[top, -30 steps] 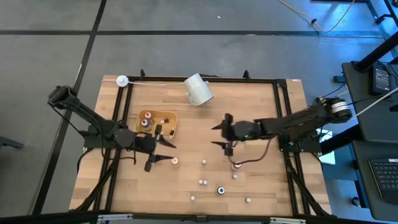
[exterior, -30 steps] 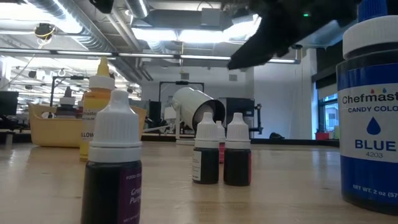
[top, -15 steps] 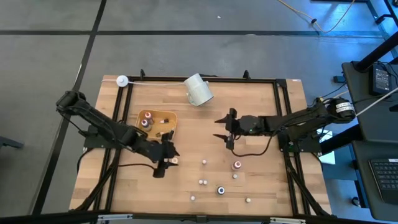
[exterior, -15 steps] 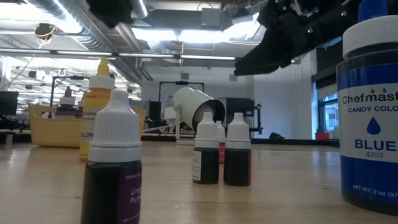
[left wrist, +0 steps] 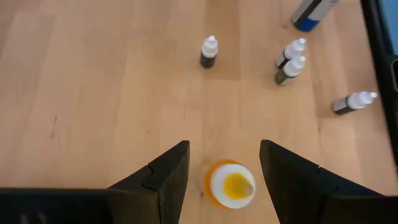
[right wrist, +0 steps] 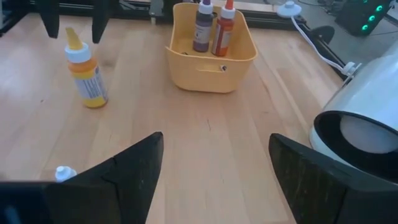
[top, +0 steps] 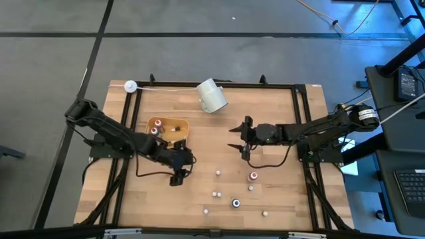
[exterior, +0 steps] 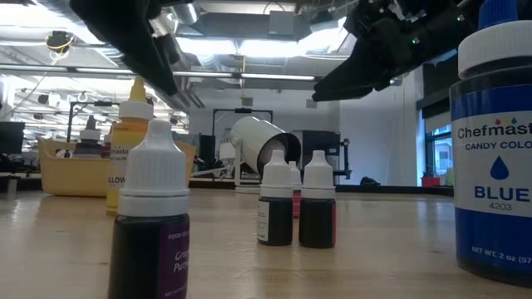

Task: Pick & Place food coloring
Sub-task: Put the large yellow food coloring bottle into the bin

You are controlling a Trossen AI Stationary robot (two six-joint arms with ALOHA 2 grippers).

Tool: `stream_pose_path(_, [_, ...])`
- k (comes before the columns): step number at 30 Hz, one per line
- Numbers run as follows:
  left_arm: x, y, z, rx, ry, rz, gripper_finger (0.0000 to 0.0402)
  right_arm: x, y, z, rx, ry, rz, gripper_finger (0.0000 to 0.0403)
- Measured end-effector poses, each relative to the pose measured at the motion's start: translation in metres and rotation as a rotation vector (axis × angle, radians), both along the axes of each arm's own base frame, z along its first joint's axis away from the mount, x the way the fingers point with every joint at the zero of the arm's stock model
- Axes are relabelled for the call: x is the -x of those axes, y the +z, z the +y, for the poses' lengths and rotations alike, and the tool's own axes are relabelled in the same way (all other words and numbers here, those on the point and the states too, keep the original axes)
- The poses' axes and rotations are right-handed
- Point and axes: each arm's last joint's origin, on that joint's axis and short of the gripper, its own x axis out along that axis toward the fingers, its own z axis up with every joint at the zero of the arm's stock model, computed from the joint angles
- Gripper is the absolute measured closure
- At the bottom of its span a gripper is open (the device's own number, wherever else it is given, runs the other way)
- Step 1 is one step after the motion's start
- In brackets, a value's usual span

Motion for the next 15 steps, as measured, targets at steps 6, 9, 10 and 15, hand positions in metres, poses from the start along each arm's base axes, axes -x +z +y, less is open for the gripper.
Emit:
stream_pose_path(6, [-0.002,-0.009,-0.001,-0.022,-0.031,0.046,0.0210,0.000,0.000,0.000,0.000,0.000,0.000,0.0109])
stream_pose_path(9, [-0.003,-0.014,-0.001,-0.021,-0.031,0.072,0.0212,0.000,0.000,0.000,0.001,0.000,0.000,0.0109])
stream_pose_path(10, [-0.004,-0.016,-0.002,-0.023,-0.031,0.079,0.0212,0.000,0.000,0.000,0.001,0.000,0.000,0.0109])
stream_pose_path(15, [-0.006,-0.024,-0.004,0.004,-0.058,0.125,0.0209,0.000,0.000,0.000,0.004,0.001,0.002,0.0109])
